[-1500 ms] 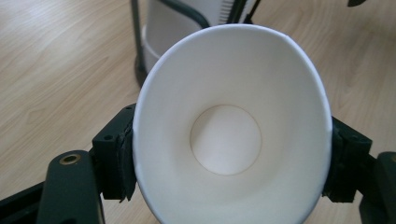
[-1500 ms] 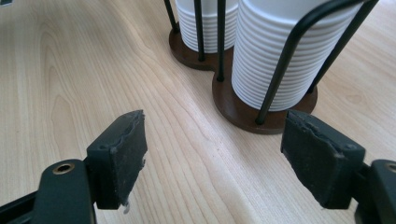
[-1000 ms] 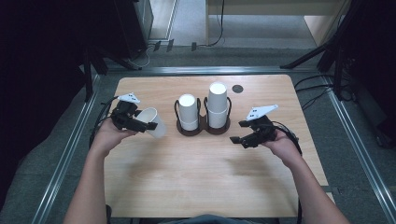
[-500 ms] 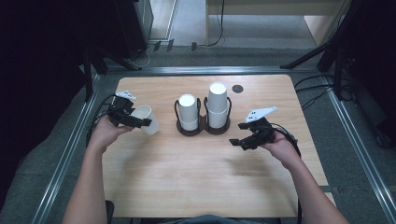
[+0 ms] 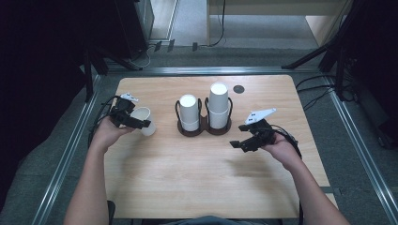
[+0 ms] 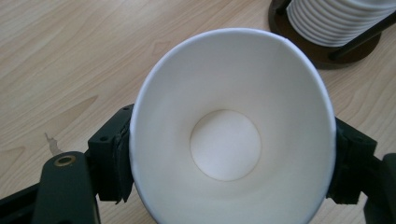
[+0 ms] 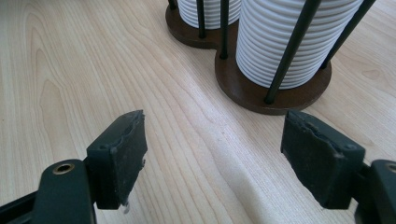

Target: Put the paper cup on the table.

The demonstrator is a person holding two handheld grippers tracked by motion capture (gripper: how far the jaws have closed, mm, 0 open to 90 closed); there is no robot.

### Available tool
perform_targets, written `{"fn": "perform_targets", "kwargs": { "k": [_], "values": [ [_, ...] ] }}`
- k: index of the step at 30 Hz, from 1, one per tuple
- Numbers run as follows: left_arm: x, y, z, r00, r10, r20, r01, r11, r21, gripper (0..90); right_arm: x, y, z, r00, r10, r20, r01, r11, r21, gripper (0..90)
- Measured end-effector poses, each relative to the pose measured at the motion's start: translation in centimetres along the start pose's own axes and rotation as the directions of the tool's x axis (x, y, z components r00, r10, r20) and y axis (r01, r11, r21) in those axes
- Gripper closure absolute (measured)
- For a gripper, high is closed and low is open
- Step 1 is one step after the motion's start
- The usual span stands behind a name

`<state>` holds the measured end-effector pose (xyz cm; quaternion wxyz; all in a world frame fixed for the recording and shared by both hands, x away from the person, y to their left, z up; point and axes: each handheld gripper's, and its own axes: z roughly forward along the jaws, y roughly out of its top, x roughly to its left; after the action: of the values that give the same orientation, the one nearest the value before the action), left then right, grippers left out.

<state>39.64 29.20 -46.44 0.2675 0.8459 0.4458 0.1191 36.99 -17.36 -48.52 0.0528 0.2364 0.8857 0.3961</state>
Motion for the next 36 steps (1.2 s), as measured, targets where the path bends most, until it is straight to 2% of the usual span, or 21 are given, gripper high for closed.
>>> {"fn": "perform_targets", "kwargs": {
  "k": [11, 20, 25, 32, 36],
  "values": [
    [0.1, -0.2, 0.9, 0.9999, -0.010, -0.011, 0.010, 0.9997, 0.021, 19.7, 0.0, 0.0, 0.0, 1.0000, 0.004, 0.006, -0.004, 1.000, -0.007, 22.5],
    [0.2, -0.2, 1.0, 0.9994, -0.033, 0.005, 0.033, 0.9990, 0.030, 18.2, 0.0, 0.0, 0.0, 1.0000, -0.002, 0.009, 0.002, 1.000, -0.008, 22.5],
    [0.2, -0.1, 1.1, 0.9985, -0.046, 0.030, 0.045, 0.9986, 0.026, 12.3, 0.0, 0.0, 0.0, 0.9999, -0.009, 0.012, 0.009, 1.000, -0.008, 22.5],
    [0.0, -0.1, 1.0, 0.9974, -0.047, 0.055, 0.046, 0.9988, 0.017, 10.5, 0.1, 0.0, 0.1, 0.9998, -0.014, 0.017, 0.014, 1.000, 0.004, 22.5],
    [0.2, 0.0, 0.8, 0.9960, -0.062, 0.065, 0.062, 0.9981, 0.008, 9.7, 0.1, 0.0, 0.1, 0.9998, -0.015, 0.016, 0.015, 1.000, 0.003, 22.5]
  ]
}}
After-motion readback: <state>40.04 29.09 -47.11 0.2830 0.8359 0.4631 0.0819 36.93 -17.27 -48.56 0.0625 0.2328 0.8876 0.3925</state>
